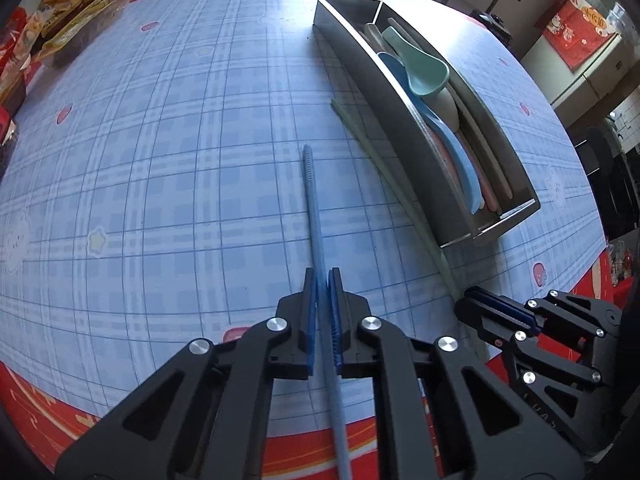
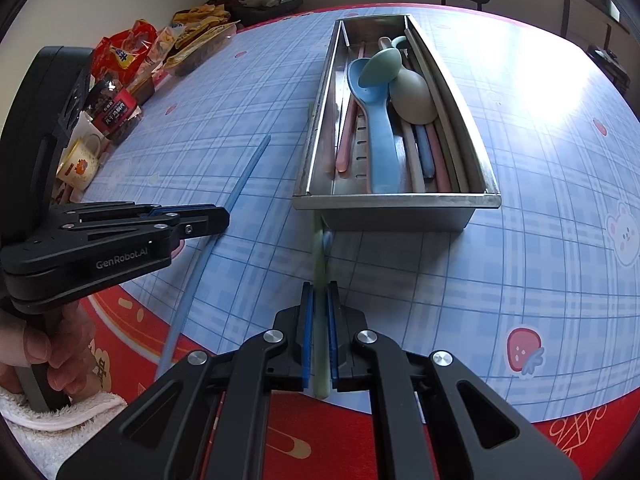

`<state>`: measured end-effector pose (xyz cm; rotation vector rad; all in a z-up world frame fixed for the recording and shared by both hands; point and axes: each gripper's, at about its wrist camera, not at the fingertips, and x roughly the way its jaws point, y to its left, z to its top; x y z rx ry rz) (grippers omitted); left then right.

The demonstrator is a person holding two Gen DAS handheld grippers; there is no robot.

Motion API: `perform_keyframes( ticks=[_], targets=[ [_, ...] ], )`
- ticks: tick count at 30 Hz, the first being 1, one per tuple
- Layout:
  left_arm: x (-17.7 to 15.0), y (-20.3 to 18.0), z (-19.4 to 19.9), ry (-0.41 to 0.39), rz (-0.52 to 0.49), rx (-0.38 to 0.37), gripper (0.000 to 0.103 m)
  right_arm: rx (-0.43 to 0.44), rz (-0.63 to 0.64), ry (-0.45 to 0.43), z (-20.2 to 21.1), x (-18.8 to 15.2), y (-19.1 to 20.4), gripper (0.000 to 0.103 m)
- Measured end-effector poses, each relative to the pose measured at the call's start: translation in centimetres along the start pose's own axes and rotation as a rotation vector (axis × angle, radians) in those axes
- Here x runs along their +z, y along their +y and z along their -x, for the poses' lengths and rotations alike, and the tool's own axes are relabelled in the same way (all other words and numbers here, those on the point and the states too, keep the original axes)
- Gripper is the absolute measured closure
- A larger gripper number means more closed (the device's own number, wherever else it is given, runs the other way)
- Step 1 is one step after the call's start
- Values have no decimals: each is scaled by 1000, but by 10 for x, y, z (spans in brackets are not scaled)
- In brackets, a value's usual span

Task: Organize utensils
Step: 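Grasp the blue chopstick with the left gripper while the right grasps the green chopstick, then carry the blue and green chopsticks up over the steel tray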

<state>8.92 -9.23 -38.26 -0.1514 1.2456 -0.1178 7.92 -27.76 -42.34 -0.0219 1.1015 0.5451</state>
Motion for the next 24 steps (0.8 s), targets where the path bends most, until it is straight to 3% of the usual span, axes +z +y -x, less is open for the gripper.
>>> perform_keyframes(
  ticks=[9,12,24],
  targets=[
    [-6,49,13,-8,182,-58,93,-7,-19,5,-1,2,1,96],
    [-5,64,25,-38,221,-75,93,33,-47,20,-2,5,-1,96],
    [-14,85,71,-143,220,-115,93,127,22,-60,18,27,38,96]
  ],
)
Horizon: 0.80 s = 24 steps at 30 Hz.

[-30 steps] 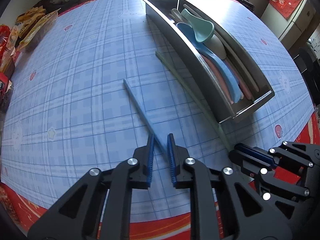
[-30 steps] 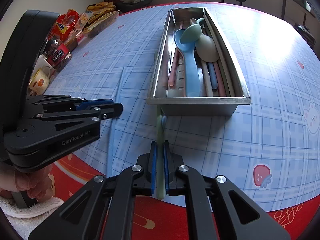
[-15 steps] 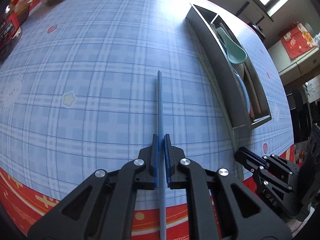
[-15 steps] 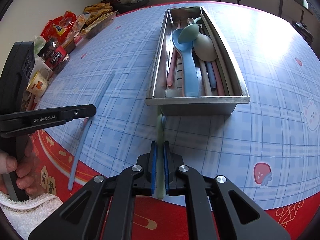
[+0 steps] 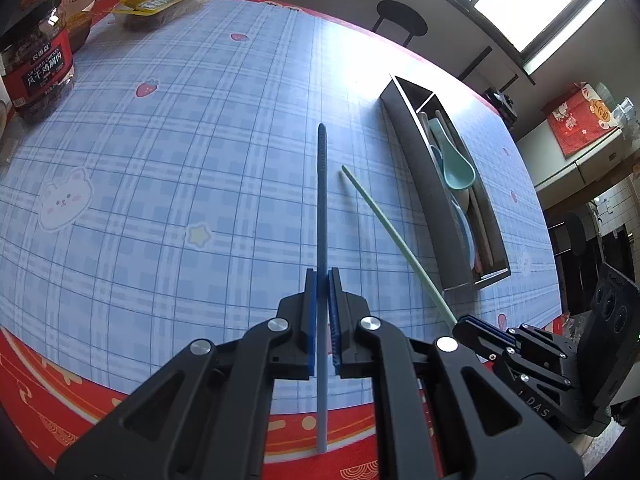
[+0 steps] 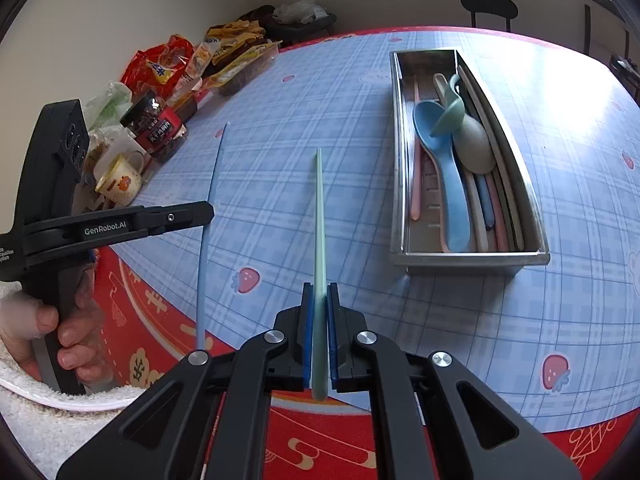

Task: Organize utensils
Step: 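Carry the blue and green chopsticks up over the steel tray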

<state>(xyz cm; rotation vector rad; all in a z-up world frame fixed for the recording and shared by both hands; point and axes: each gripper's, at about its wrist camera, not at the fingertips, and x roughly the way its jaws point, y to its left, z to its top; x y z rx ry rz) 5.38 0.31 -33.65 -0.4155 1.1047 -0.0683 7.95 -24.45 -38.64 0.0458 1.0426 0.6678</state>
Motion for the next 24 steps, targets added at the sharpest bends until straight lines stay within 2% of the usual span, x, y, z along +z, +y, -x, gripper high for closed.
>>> perform_keyframes(
  ticks=[12,24],
  targets=[
    [16,8,37,-79,-10,-64,93,17,-21,-142,41,26,4,96],
    [42,-17,56,-106,-64,-126,93,-29,-92,-234,68,35,-18,96]
  ],
)
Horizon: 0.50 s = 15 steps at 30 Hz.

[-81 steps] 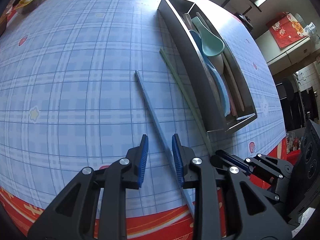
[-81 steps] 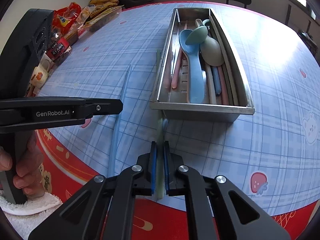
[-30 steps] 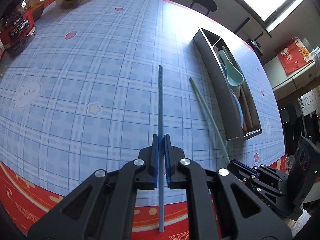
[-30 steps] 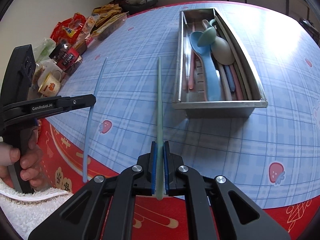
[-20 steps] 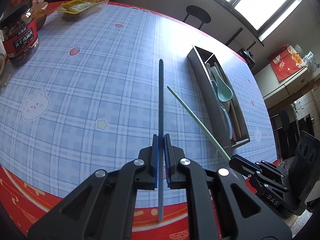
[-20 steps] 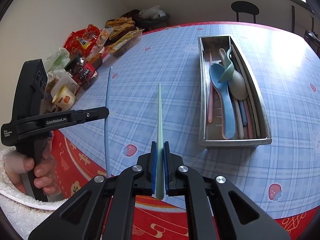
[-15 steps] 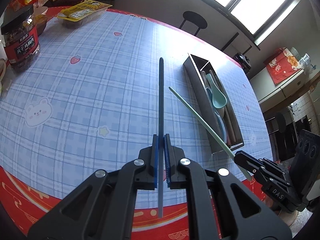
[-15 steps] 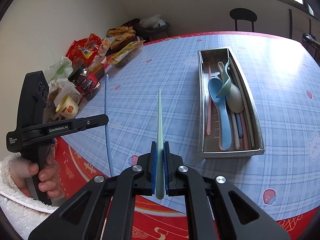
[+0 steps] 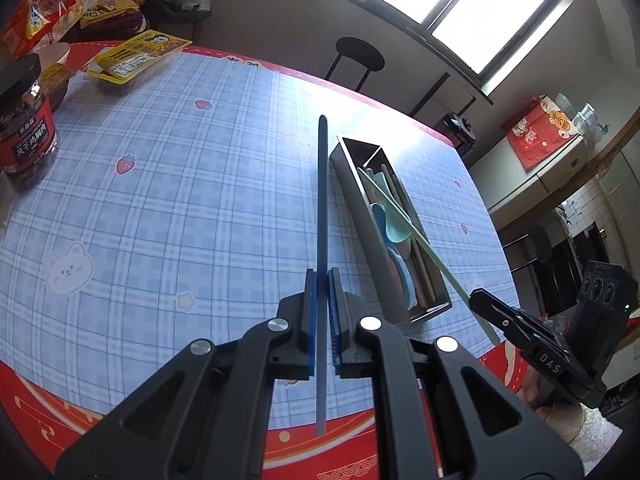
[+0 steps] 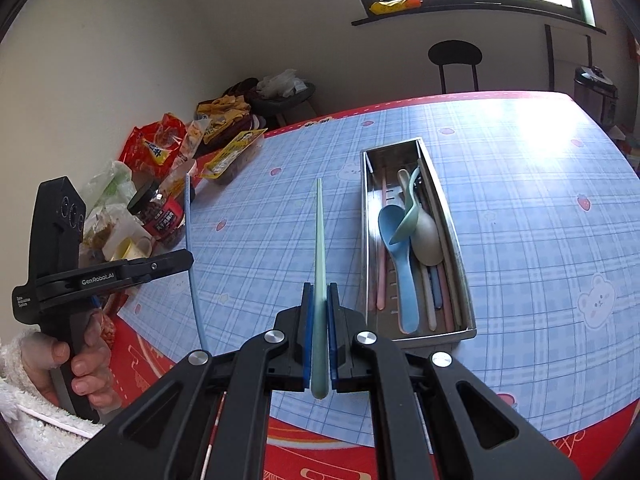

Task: Organize utensils
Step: 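Carry the blue and green chopsticks up over the steel tray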

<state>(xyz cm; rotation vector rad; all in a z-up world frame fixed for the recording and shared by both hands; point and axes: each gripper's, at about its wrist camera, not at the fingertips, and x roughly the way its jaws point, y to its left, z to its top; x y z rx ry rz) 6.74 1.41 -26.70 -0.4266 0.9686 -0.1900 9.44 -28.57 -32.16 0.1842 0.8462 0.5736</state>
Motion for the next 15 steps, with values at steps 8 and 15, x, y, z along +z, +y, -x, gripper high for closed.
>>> perform_keyframes(
  ticks=[8,15],
  targets=[
    [33,-36,-12,19,-33,-74,93,-42,-64,-18,-3,11,-22,96],
    [56,-61,-35,70,-35,-139,93,-67,-119,2,-20,22,-39,96]
  ],
)
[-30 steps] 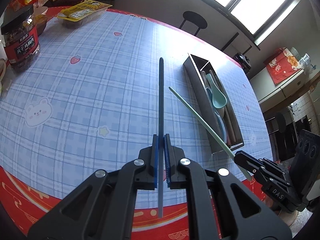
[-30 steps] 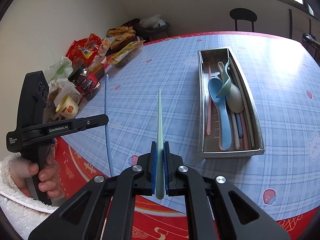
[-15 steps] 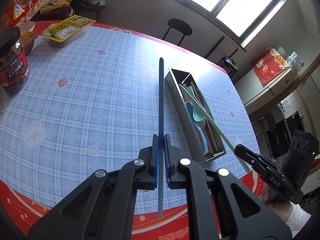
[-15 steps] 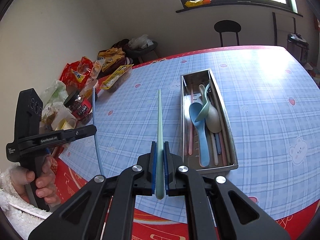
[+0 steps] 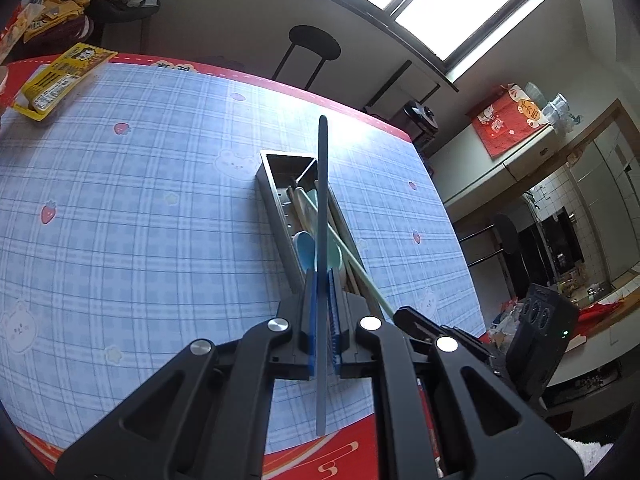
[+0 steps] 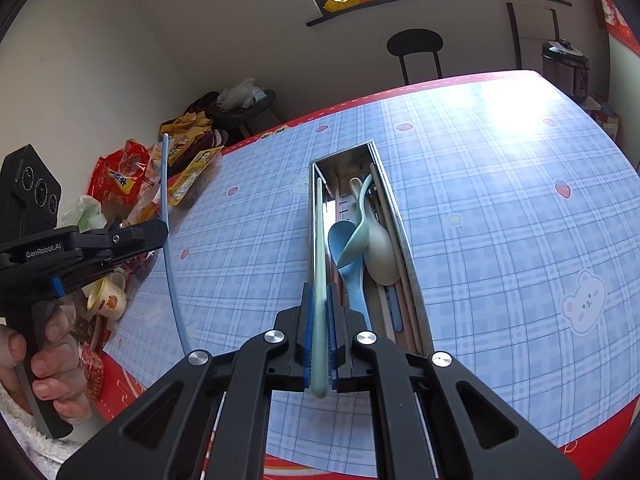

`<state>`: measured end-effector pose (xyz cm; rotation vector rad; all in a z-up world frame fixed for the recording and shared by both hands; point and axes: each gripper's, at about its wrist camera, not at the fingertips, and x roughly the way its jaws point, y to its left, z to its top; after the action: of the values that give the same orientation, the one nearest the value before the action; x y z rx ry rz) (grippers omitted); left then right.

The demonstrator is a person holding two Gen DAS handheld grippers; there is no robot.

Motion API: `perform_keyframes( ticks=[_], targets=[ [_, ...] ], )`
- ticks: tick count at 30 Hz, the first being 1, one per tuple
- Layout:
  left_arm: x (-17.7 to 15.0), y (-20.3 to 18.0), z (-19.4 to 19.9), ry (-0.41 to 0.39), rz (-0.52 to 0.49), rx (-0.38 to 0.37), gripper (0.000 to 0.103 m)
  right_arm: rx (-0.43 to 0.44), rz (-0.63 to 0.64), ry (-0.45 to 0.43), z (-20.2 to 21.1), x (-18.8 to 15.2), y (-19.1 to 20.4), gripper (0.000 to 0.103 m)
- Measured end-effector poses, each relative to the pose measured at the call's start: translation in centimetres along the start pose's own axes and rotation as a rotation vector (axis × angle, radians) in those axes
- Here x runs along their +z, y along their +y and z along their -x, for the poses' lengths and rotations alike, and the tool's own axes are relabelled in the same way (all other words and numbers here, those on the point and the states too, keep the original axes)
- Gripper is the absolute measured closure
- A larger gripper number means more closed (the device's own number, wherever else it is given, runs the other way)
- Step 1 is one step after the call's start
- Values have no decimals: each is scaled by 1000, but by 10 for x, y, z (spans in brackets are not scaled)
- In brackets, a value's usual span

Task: Organize utensils
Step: 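Carry the blue and green chopsticks up over the steel tray, then lower both chopsticks into the tray and open both grippers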

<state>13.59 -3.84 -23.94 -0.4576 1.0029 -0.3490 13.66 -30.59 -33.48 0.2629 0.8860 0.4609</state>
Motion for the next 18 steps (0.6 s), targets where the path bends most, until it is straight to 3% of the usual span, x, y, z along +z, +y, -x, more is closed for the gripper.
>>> perform_keyframes(
  ticks=[18],
  targets=[
    [43,5,-63,118,64,-45,93,16,-69,122,-67,20,-9,96]
  ],
)
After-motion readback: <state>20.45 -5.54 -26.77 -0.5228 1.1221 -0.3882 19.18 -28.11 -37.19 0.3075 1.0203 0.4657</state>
